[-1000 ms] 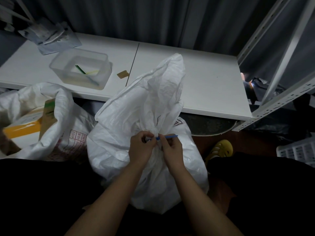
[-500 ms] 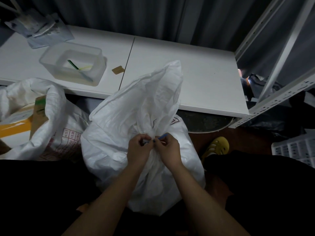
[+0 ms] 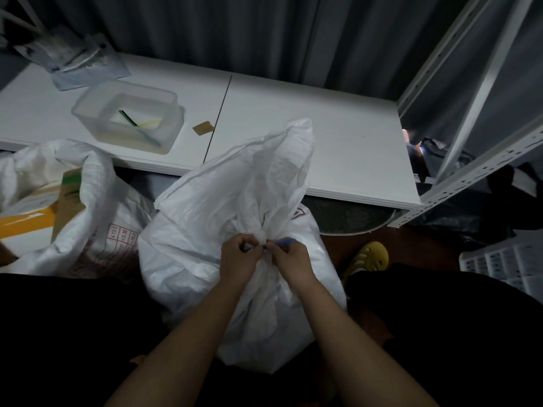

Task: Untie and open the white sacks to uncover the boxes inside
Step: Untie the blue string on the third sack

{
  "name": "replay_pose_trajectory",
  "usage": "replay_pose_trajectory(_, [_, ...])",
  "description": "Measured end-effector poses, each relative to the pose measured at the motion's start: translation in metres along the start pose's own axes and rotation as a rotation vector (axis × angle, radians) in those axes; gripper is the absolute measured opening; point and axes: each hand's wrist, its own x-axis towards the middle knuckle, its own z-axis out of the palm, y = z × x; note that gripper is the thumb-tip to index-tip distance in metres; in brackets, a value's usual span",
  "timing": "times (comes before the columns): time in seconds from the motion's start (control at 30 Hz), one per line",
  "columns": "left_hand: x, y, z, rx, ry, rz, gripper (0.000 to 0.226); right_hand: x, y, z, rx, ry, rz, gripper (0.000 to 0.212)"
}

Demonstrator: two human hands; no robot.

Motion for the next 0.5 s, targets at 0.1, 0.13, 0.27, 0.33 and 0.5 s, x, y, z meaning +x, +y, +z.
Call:
replay_pose_trajectory(0.1, [0.002,-0.005,0.001,0.005,-0.014,-0.007,0.028,-0.001,0.001,-0.005,0.012,-0.049,0.008,0.009])
replay_pose_trajectory(0.13, [0.002,-0.006,0.001,0.010,-0.021,-0.012,0.028,0.000,0.001,-0.008,0.000,-0.073,0.003,0.011])
replay_pose_trajectory(0.27, [0.004,-0.012,0.000,0.036,-0.041,0.000,0.030,0.009,0.002,-0.016,-0.106,-0.135,0.007,0.024])
replay_pose_trajectory(0.33, [0.005,-0.015,0.001,0.051,-0.059,-0.011,0.028,0.013,0.005,-0.015,-0.140,-0.118,0.026,0.017])
replay_pose_trajectory(0.5, [0.006,-0.021,0.001,0.051,-0.049,-0.071,0.024,0.013,0.013,-0.005,-0.147,-0.066,0.018,0.017])
